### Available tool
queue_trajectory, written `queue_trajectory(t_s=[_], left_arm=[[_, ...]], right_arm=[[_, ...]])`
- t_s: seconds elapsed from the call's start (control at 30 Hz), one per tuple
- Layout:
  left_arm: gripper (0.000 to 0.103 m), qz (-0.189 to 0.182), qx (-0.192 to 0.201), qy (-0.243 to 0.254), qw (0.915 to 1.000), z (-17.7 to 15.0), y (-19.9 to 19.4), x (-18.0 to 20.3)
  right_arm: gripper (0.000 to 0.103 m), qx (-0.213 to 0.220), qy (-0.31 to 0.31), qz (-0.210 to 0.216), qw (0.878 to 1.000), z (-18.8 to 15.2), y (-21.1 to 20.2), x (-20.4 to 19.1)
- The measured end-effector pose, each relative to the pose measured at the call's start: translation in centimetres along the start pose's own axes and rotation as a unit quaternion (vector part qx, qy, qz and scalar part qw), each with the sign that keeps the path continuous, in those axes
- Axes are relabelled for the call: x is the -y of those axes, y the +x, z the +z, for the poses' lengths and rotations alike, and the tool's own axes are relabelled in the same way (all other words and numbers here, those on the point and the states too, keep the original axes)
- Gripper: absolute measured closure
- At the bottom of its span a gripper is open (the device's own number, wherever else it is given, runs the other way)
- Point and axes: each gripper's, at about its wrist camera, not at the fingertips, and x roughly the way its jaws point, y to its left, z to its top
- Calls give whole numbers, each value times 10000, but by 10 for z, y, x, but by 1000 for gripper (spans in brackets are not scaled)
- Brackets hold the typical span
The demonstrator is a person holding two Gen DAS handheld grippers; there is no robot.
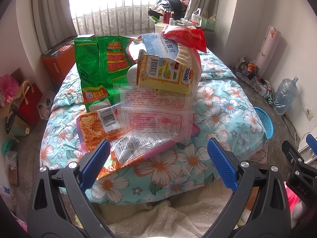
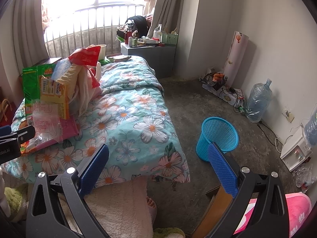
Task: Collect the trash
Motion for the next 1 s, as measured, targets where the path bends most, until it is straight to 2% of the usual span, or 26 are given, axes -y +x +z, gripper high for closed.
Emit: queue_trajectory(t_s=[1.0], left_arm=[[9, -5, -26, 0, 10000, -2, 1, 1]], right_arm=[[6, 3, 3, 5, 10000, 0, 1, -2]])
